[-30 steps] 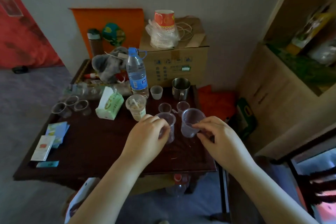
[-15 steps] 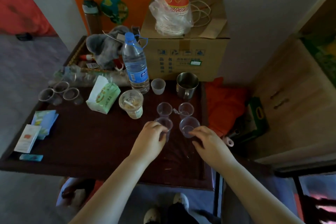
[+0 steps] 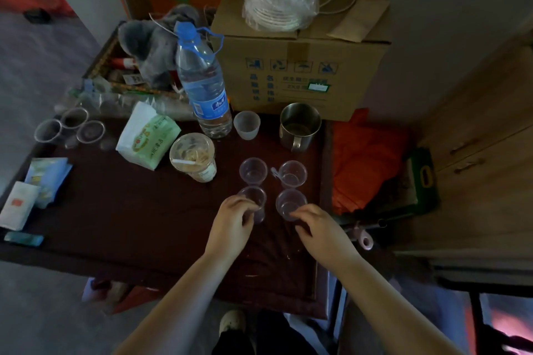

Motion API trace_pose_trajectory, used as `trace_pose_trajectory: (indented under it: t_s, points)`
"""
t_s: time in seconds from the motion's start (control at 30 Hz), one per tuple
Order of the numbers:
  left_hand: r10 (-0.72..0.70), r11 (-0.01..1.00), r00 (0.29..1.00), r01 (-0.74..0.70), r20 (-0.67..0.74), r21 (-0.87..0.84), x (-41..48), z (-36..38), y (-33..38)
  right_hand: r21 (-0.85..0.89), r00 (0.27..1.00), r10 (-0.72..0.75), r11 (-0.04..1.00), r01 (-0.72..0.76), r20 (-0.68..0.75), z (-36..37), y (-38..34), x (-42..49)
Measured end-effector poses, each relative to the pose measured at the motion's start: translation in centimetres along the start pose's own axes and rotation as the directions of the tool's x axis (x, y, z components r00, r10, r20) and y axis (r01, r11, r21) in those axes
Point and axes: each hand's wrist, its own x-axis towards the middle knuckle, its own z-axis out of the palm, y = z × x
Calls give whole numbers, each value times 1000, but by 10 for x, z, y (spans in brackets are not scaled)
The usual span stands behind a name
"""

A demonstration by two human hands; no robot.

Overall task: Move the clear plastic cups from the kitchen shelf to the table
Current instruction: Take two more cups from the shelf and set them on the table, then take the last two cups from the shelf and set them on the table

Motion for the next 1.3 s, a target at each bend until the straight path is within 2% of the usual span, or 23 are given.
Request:
trace_pose_trajectory:
  t_s: [0.23, 0.4, 0.7, 0.83, 1.0, 1.1, 1.23, 1.3]
  points:
    - [113, 984, 993, -118, 41, 137, 5, 13, -3, 20, 1000, 0, 1000, 0, 3, 2, 9, 10]
    - [119, 973, 992, -126, 46, 194, 5, 19, -8, 49, 1000, -2, 999, 3, -4, 8, 12, 11]
    - [83, 987, 994, -93, 75, 134, -1, 26, -10, 41, 1000, 10, 999, -10, 3, 13, 15, 9]
    - [110, 985, 990, -121, 92, 123, -5, 21, -10, 58, 999, 35, 998, -33, -23, 10, 14, 3]
    - [177, 980, 981, -183, 73, 77, -15, 6, -2, 41, 991, 61, 998, -57, -115, 2, 2, -17]
    - [260, 961, 963, -265, 72, 72, -20, -13, 11, 4, 971, 75, 997, -76, -228, -6, -17, -37]
    - [384, 912, 914, -397, 129, 100, -28, -50, 34, -107, 907, 80, 985, -135, -414, -18, -63, -73]
    - [406, 909, 899, -416, 166, 31, -36, -72, 49, -174, 857, 69, 968, -181, -510, -21, -90, -96]
